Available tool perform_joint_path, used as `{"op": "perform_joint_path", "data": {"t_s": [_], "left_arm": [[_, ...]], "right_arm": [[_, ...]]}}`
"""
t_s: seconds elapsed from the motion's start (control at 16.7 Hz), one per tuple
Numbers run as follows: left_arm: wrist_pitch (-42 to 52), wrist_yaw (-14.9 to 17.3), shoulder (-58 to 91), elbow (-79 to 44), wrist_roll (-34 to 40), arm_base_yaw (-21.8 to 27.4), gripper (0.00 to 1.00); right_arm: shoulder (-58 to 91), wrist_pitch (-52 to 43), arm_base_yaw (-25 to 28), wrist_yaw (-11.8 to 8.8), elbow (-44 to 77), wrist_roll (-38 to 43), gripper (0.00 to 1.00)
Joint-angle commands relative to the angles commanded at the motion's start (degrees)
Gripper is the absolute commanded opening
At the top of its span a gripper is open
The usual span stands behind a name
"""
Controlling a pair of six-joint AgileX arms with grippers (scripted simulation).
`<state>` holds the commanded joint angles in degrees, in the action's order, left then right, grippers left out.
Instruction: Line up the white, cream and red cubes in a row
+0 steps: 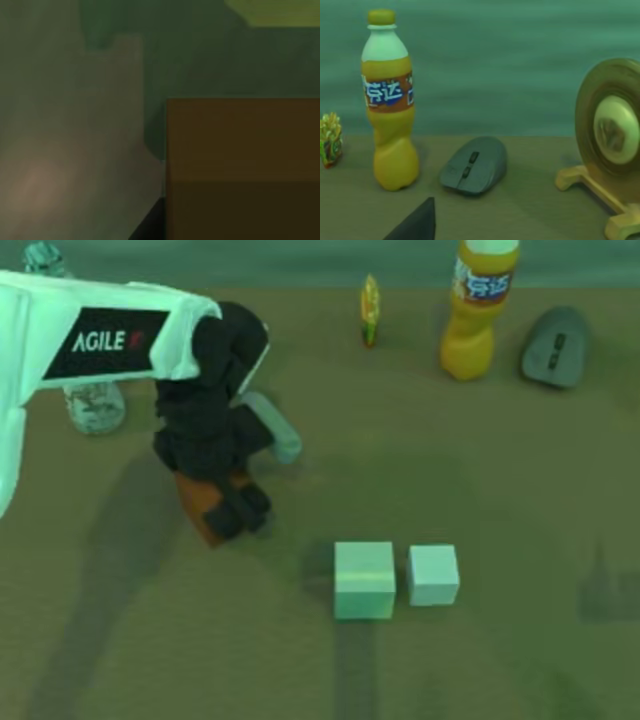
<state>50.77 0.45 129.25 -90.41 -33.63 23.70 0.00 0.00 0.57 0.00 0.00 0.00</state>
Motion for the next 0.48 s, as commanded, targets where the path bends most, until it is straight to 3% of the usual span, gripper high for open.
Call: {"op": "perform_joint_path", "data": {"t_s": [0.48], "left_arm": [[12.7, 0.0, -4.7, -7.8, 0.1, -1.0, 0.00]], "right_arm": [[0.0, 0.0, 0.0, 0.0, 0.0, 0.0, 1.00]]}}
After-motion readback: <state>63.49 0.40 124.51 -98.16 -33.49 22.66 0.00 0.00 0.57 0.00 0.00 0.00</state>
